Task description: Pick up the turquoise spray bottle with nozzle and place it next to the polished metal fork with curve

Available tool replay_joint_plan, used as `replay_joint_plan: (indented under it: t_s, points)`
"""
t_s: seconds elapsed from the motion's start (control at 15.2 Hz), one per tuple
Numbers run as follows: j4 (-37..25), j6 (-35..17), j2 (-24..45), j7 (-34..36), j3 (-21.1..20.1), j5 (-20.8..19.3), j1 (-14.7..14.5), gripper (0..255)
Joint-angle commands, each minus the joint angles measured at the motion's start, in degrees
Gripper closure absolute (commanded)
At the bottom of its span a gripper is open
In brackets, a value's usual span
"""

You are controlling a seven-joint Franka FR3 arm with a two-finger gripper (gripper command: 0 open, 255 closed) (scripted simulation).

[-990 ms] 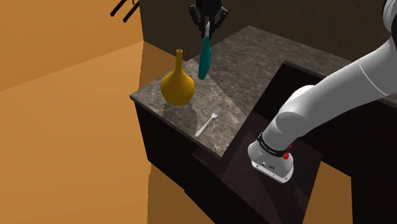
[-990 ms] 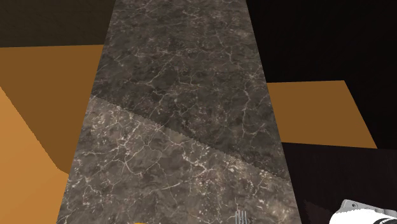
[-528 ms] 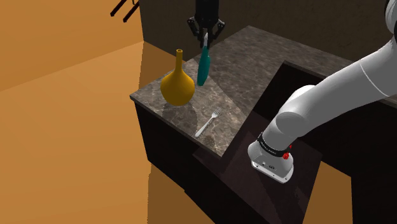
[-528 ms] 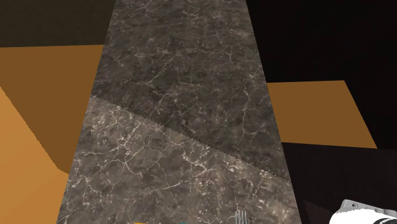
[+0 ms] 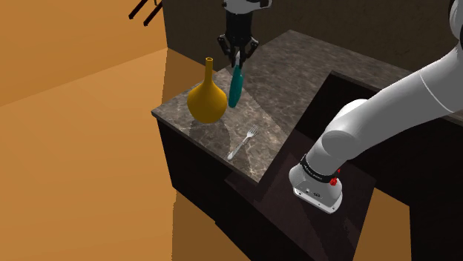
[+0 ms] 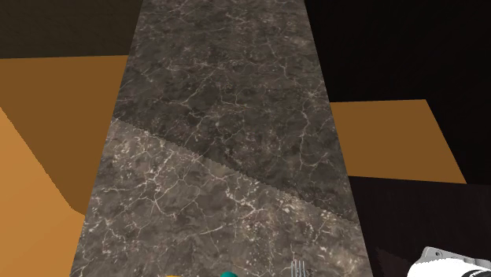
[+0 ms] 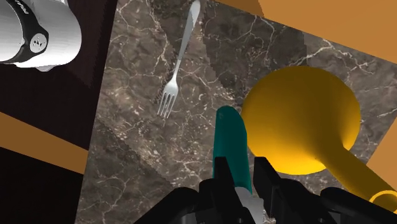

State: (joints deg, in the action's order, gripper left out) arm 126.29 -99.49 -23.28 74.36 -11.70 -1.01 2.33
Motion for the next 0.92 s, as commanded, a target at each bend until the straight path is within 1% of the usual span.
replay_joint_plan:
  t_s: [0.0, 0.86]
  points:
    - [1.57, -1.49, -0.12, 0.15, -0.09, 0.06, -0.07, 255]
    - [10.13, -11.76, 1.65, 1.13, -0.67, -0.07, -0.15, 255]
